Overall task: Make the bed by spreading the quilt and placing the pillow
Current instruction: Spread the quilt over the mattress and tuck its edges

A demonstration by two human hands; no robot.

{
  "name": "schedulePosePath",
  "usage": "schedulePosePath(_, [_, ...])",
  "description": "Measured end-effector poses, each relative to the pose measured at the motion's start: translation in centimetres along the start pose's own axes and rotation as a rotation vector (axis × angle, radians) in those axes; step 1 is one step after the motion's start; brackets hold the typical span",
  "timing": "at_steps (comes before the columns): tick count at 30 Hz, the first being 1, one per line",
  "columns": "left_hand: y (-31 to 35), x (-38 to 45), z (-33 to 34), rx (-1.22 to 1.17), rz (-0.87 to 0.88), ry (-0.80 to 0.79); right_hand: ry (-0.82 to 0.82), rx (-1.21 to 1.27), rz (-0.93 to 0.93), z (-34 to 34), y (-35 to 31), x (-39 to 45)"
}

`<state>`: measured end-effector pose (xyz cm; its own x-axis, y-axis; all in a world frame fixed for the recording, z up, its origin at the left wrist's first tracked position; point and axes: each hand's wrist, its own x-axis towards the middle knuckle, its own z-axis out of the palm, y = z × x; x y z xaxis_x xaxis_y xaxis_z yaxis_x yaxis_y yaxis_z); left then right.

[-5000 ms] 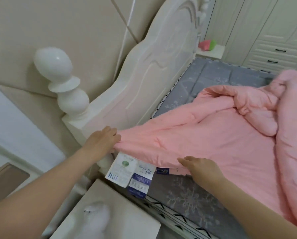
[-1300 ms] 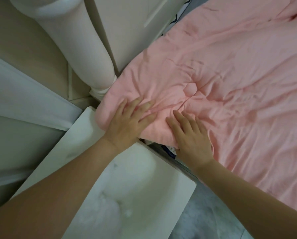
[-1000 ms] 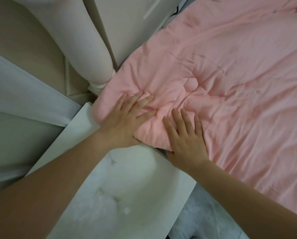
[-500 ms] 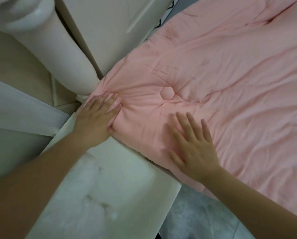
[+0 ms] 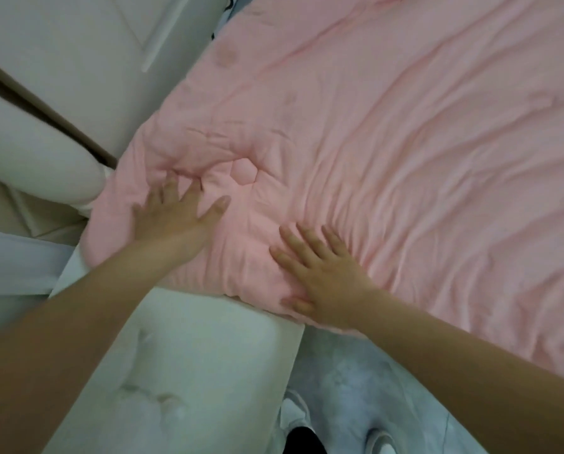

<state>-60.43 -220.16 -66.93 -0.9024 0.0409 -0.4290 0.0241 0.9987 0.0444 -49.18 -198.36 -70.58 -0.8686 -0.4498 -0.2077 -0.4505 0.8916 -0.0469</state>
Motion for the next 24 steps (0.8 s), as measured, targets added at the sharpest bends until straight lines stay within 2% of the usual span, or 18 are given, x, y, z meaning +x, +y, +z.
schedulePosePath(3, [1.9,-1.2,-0.9,0.048,0.138,0.202,0.038,0.006,-0.001,-0.3,1.3,-1.4])
schedulePosePath(5, [3.4,-2.4,-0.7,0.074,0.278,0.272,0.059,-0.005,0.069,-0.3,2.4,-3.4])
schedulePosePath(8, [6.5,-4.8,0.5,0.130,0.386,0.234,0.073,0.022,0.272,-0.2,5.1,-8.3])
schedulePosePath(14, [16.0,-8.5,0.2,0.197,0.504,0.161,-0.208,0.073,0.562,-1.5,13.0,-20.3])
schedulePosePath(19, [27.9,-13.1,-3.9,0.185,0.627,0.240,-0.143,0.062,0.737,-5.2,19.2,-30.9])
schedulePosePath(24, [38.2,-19.5,-7.5,0.179,0.746,0.316,-0.092,0.056,0.851,-10.6,22.8,-40.6])
